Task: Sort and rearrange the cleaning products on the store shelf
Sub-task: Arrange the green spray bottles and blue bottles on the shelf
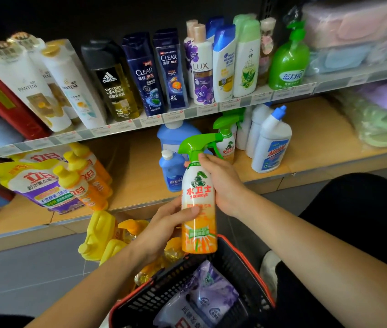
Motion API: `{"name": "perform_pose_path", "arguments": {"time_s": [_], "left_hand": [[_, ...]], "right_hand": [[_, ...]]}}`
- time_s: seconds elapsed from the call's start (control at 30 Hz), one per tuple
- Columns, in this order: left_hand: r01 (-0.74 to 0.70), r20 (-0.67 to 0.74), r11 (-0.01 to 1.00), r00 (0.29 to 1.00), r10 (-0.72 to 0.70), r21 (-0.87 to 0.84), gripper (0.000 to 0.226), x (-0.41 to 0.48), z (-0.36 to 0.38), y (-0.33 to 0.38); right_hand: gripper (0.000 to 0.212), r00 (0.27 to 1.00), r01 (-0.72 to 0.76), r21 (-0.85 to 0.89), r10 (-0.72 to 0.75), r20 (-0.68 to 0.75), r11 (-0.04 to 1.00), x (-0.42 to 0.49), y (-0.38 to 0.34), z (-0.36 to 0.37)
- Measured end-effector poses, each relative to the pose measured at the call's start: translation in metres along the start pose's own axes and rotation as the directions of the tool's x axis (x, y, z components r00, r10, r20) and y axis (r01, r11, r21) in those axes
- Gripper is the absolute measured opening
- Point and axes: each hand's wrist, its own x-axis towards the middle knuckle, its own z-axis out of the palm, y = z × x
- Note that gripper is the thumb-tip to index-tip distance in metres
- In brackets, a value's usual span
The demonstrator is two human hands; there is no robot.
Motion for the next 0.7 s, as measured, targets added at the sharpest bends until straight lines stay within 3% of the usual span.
{"name": "perform_pose_path", "arguments": {"time_s": [0.13,0.23,0.33,0.4,0.53,0.7], "left_hand": [[-0.124,-0.119,0.99,0.984,0.131,0.065,0.042,0.004,0.012,-0.006],[-0.166,-0.201,0.961,0.956,0.212,0.223,0.048,0.005,0.016,-0.013],[-0.149,-0.253,0.836,0.912,0.323,0.529,0.057,0.002,0.015,-0.013],[-0.175,-0.211,0.752,0.897,0.388,0.636,0.057,0.001,0.014,-0.013],[-0.251,-0.08,0.775,0.929,0.361,0.58,0.028,0.003,0.011,-0.012],[-0.282,-0.337,0.932,0.876,0.346,0.226,0.025,0.008,-0.01,0.021]], "right_hand": [[0.029,0.991,0.092,-0.122,-0.103,-0.088,0.988,0.0,0.006,-0.001],[0.033,0.976,0.153,-0.151,-0.173,-0.129,0.977,-0.001,0.011,-0.004],[0.017,0.963,0.216,-0.175,-0.239,-0.125,0.961,-0.003,0.011,-0.005],[0.014,0.955,0.235,-0.195,-0.264,-0.136,0.952,-0.002,0.012,-0.005],[0.015,0.954,0.285,-0.197,-0.297,-0.031,0.938,-0.001,0.01,-0.012],[0.015,0.904,0.295,-0.179,-0.213,0.37,0.939,-0.002,-0.004,-0.022]]}}
